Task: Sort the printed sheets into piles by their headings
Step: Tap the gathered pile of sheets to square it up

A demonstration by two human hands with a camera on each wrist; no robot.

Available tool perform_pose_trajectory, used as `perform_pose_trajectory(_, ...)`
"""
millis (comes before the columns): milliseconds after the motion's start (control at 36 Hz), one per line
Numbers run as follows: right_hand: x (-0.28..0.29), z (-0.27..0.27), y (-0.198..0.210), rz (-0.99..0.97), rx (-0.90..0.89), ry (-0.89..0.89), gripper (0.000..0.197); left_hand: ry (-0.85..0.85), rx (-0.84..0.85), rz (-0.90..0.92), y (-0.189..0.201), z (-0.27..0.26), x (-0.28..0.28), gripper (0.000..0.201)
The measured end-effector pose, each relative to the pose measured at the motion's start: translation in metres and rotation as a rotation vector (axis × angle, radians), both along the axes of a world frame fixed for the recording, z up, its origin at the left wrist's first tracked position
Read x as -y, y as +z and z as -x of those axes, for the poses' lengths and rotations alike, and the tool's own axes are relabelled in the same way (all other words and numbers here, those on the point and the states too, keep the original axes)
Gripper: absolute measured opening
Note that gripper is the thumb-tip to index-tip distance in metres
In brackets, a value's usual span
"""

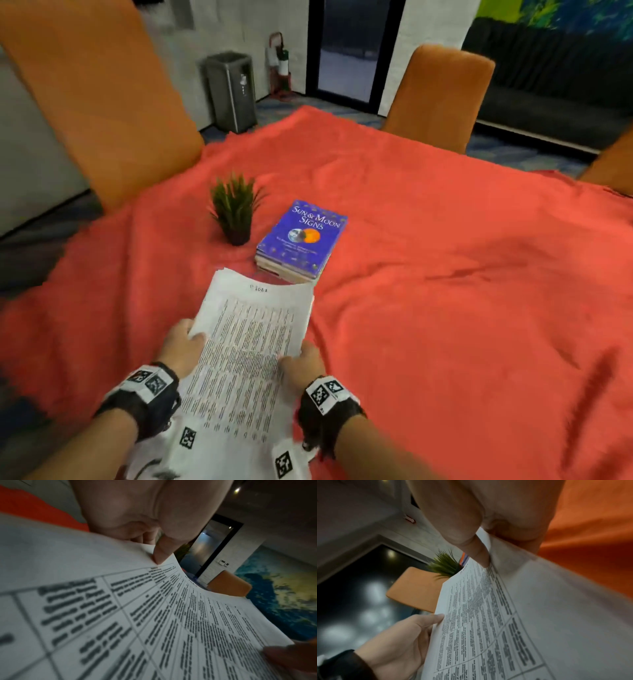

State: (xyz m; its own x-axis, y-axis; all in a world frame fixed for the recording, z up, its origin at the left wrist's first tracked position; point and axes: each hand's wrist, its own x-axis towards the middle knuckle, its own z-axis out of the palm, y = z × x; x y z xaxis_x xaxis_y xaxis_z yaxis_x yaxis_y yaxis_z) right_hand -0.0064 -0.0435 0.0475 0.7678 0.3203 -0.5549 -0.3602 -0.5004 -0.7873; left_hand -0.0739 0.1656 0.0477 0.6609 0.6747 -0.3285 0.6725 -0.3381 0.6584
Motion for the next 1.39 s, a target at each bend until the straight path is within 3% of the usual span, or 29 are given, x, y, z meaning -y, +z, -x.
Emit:
perform_pose_trajectory(139, -0.032, 0.005, -0.016, 0.214, -0.043, -0.025, 0.037, 0.065, -0.082, -0.004, -0.020, 0.003, -0.023, 0.024)
perform_pose_trajectory(306, -0.034, 0.002, -0.018, 0.443, -0.030, -0.155, 0.064, 0.071, -0.309, -0.104, -0.039, 0.009, -0.041, 0.040)
perform_pose_trajectory(417, -0.034, -0.002, -0.023, 0.305, -0.093, -0.175, 0.068, 0.017, -0.245, 0.064, -0.053, 0.006, -0.050, 0.034)
perform_pose_trajectory(583, -0.044, -0.006, -0.027, 0.070, -0.221, -0.326, 0.062, -0.042, -0.181, 0.167, -0.053, -0.002, -0.047, 0.028)
perform_pose_trajectory(778, -0.058, 0.002, -0.029, 0.073, -0.299, -0.202, 0.047, -0.061, -0.133, 0.282, -0.046, 0.005, -0.048, 0.026)
perform_pose_trajectory(972, -0.062, 0.007, -0.032, 0.042, -0.300, -0.206, 0.038, 0.043, -0.166, 0.227, -0.057, 0.021, -0.073, 0.049)
perform_pose_trajectory(1056, -0.056, 0.006, -0.024, -0.036, -0.262, -0.208, 0.018, 0.050, -0.183, 0.193, -0.068, 0.026, -0.086, 0.063)
perform_pose_trajectory(1111, -0.048, 0.005, -0.013, -0.106, -0.240, -0.194, 0.018, 0.034, -0.188, 0.146, -0.083, 0.029, -0.099, 0.070)
perform_pose_trajectory(1167, -0.035, 0.003, 0.003, -0.183, -0.194, -0.165, 0.017, 0.013, -0.134, 0.121, -0.072, 0.025, -0.096, 0.075)
perform_pose_trajectory(1222, -0.015, 0.002, 0.025, -0.265, -0.122, -0.116, 0.008, -0.012, 0.004, 0.166, -0.030, 0.014, -0.067, 0.067)
perform_pose_trajectory(1306, 0.017, -0.001, 0.063, -0.408, 0.006, -0.063, 0.015, -0.033, 0.280, 0.437, 0.012, -0.004, -0.024, 0.071)
perform_pose_trajectory(1389, 0.052, -0.012, 0.090, -0.395, 0.198, -0.073, 0.033, -0.082, 0.483, 0.598, 0.056, -0.021, 0.020, 0.079)
